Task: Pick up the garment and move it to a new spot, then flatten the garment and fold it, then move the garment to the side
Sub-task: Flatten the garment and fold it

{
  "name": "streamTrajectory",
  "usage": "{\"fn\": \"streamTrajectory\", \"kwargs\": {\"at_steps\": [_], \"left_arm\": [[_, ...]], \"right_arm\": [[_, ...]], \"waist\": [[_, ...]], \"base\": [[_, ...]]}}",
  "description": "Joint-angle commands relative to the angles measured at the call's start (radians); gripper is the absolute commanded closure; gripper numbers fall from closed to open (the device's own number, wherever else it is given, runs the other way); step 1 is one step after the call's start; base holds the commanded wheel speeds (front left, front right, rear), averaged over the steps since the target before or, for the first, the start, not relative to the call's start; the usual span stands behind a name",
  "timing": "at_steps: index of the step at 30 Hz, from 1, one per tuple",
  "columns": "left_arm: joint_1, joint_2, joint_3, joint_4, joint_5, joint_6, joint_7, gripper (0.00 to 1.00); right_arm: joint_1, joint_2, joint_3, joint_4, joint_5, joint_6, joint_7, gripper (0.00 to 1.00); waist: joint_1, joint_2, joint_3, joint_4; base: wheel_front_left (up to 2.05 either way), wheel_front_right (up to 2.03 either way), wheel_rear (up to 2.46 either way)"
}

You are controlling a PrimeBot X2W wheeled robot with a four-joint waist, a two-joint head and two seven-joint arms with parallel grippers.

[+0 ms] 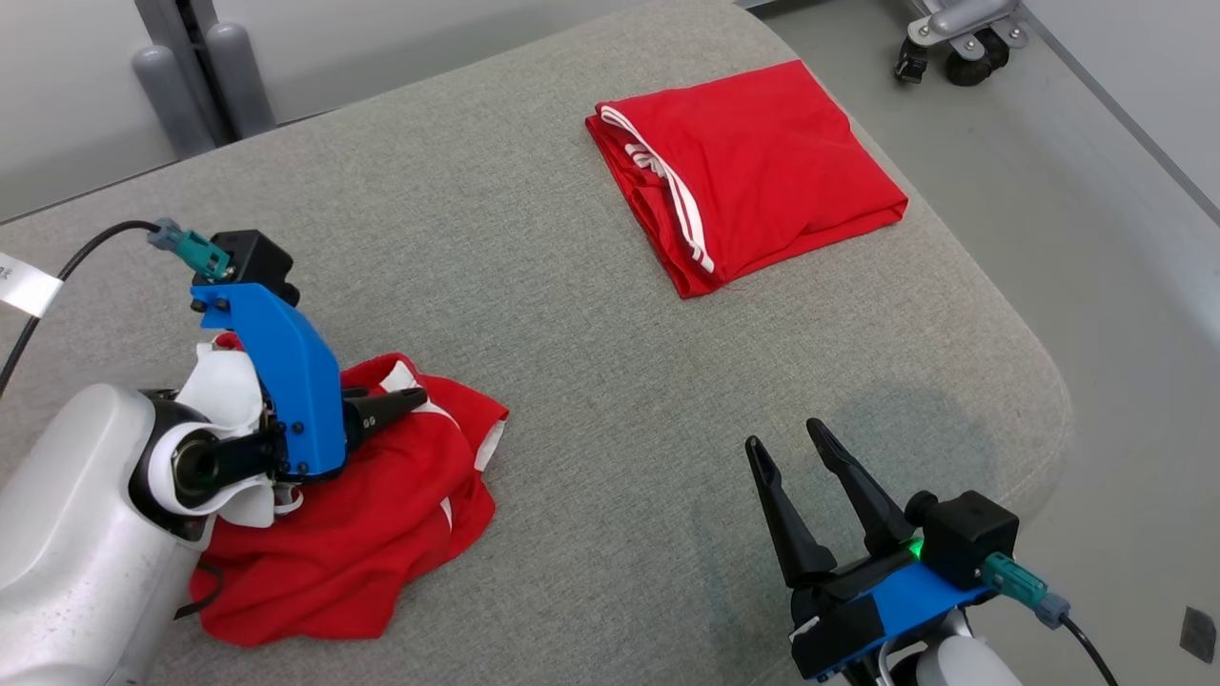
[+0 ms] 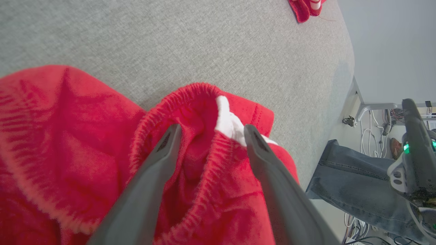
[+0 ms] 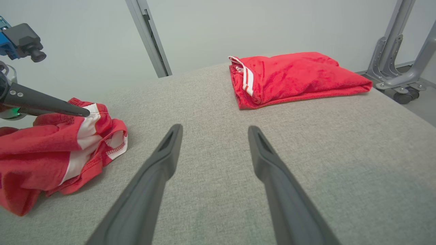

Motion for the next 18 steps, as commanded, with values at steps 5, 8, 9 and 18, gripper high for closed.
{"fn": "streamTrajectory", "kwargs": {"at_steps": [5, 8, 9, 18], "left_arm": [[0.015, -0.004, -0.012, -0.025, 0.0, 0.017, 0.025, 0.51], [0.015, -0.014, -0.004, -0.036, -0.014, -0.002, 0.005, 1.0], [0.01, -0.018, 0.0, -0.04, -0.015, -0.011, -0.009, 1.0], [-0.093, -0.135, 0.088, -0.15, -0.092, -0.083, -0.25, 1.0]], "right_arm": [[-0.019, -0.002, 0.003, 0.008, 0.012, 0.0, -0.012, 0.0], [-0.02, -0.002, -0.001, 0.012, 0.014, 0.0, -0.014, 0.0], [-0.019, -0.002, -0.004, 0.014, 0.013, 0.0, -0.015, 0.0], [-0.014, -0.002, -0.041, 0.02, -0.018, 0.0, -0.015, 0.0]], "waist": [[0.0, -0.0001, 0.01, -0.004], [0.0, -0.0001, 0.013, -0.002], [0.0, -0.0001, 0.012, 0.002], [0.0, -0.0001, -0.036, 0.084]], "base": [[0.0, 0.0, 0.0], [0.0, 0.0, 0.0], [0.0, 0.0, 0.0], [0.0, 0.0, 0.0]]}}
